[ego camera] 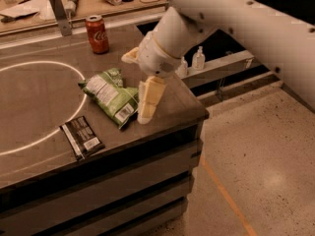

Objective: Move green jalapeno chip bag near rxbar chocolate

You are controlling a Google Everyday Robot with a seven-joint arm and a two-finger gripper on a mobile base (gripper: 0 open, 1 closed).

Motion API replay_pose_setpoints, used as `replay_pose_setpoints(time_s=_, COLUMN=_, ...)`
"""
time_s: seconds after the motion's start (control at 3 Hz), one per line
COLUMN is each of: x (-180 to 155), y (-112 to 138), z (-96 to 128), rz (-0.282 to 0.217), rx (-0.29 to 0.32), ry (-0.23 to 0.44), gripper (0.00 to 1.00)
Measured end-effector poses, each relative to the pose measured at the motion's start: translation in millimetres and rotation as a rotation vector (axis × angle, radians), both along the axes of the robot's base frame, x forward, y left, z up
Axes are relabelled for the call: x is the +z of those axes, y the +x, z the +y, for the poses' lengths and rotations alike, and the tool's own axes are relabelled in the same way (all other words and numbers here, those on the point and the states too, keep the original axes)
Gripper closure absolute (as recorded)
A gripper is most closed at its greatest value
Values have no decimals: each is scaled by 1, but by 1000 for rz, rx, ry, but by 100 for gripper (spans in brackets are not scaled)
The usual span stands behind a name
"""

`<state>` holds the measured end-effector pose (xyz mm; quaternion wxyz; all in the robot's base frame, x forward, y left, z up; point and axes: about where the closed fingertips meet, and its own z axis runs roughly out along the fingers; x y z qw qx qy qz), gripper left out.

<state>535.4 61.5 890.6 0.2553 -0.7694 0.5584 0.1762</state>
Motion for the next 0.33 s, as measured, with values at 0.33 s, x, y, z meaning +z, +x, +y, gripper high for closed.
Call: replay_pose_setpoints(time_s=0.33, x=20, y=-15, z=-28, rz=-34, rx=-71, ry=39, gripper=0)
